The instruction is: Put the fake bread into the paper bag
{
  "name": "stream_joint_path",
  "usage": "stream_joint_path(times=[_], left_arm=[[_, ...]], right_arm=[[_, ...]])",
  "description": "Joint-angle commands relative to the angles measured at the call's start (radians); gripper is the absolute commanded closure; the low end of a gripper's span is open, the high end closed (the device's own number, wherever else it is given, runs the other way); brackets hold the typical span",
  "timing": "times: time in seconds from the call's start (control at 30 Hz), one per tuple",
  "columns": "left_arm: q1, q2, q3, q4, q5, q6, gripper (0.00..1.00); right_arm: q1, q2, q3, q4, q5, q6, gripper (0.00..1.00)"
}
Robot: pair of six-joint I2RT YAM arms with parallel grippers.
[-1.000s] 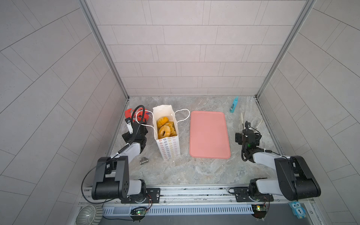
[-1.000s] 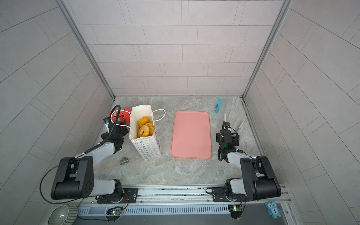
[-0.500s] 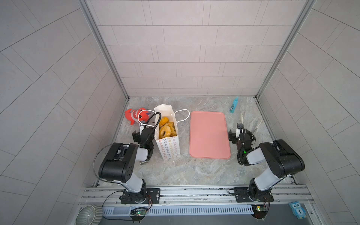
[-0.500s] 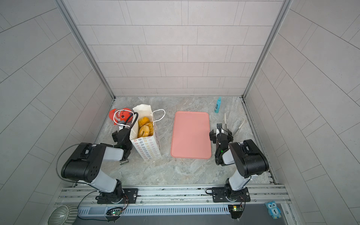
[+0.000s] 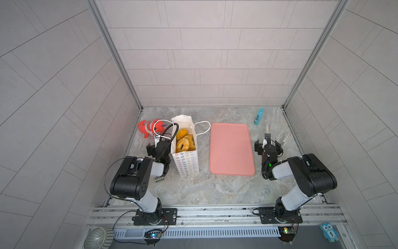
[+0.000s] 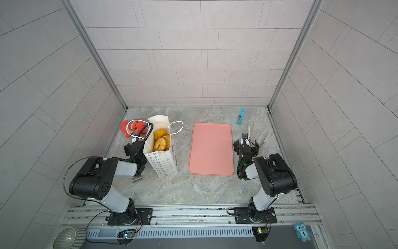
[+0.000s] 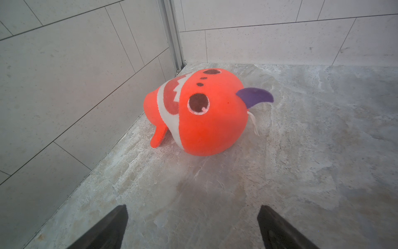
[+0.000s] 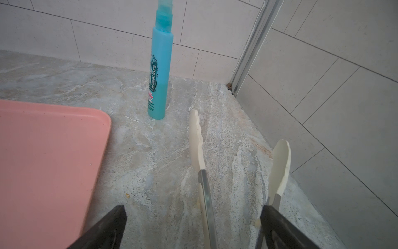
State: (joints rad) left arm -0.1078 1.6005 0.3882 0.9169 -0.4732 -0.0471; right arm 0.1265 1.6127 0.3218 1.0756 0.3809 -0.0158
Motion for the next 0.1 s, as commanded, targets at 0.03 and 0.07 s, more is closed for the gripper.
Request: stream_joint_path(times=[0.03, 0.07], left_arm=[[0.002, 0.007, 0.003, 0.047, -0.004, 0.009, 0.0], [0.002, 0.007, 0.003, 0.044, -0.004, 0.009, 0.0]], right_arm=[[-0.043, -0.027, 0.036, -0.084, -0.067, 0.034, 0.01], [-0.043, -0.028, 0.028, -0.066, -0.066, 0.03, 0.01]])
